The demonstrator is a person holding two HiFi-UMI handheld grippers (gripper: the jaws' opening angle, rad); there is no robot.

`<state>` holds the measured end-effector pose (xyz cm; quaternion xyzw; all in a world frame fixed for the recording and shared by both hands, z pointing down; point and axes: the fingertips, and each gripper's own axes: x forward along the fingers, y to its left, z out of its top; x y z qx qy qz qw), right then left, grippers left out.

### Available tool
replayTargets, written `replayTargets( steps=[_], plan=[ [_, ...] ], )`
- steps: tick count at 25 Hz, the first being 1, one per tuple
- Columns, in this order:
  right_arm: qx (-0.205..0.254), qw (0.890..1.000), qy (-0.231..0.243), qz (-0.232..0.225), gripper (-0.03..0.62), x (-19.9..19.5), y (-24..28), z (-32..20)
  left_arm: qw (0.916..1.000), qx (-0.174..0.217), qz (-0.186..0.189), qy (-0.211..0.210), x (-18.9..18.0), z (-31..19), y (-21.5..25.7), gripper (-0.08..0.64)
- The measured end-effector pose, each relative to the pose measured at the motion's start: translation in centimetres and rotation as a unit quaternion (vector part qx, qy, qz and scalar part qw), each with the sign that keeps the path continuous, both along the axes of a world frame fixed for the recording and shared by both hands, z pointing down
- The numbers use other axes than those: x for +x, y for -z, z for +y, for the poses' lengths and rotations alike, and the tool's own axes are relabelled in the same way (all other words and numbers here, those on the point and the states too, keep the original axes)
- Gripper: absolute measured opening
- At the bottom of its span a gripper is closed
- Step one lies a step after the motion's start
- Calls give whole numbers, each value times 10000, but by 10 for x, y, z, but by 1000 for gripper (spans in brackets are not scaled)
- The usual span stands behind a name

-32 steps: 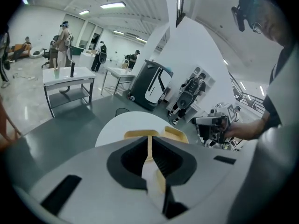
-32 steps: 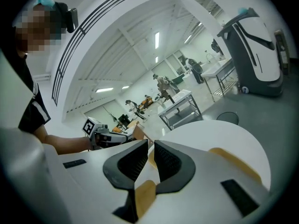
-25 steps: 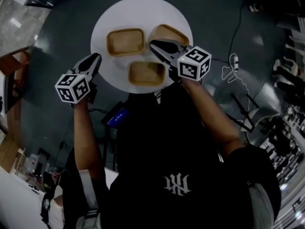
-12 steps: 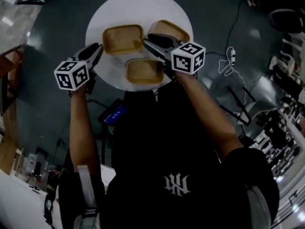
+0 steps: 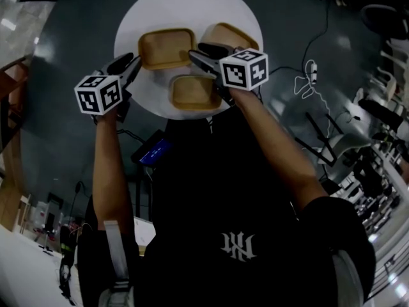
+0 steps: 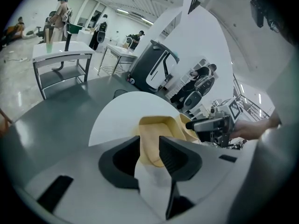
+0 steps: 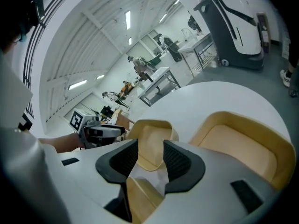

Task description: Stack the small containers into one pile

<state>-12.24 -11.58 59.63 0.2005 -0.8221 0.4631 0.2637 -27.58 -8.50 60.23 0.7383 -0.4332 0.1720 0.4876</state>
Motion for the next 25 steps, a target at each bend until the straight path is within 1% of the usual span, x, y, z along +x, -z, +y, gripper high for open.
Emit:
replayTargets(
  steps=[3,5,9,13,19,23,25],
  plan=[
    [7,9997,31,249,176,3,-7,2,10000,-44,-2,-20,3,3,-3,127],
    [-43,9994,15,338,176,4,-10,4,10000,-73,-7,-21,3,6,-5,127],
    [-104,9989,94,451,176,2,-16,6,9999,-129,84,76,5,4,-8,127],
    [-89,9985,119,535,176,1,-17,9,9998,-179,54,76,6,8,-11,126],
    [-60,9975,228,673,166,-1,-19,10,9995,-259,110,117,8,11,-15,118],
    [-35,9970,219,736,138,-1,-22,8,9994,-290,128,147,8,13,-18,117],
    [-10,9967,218,776,112,0,-24,7,9993,-300,144,170,8,13,-18,115]
  ],
)
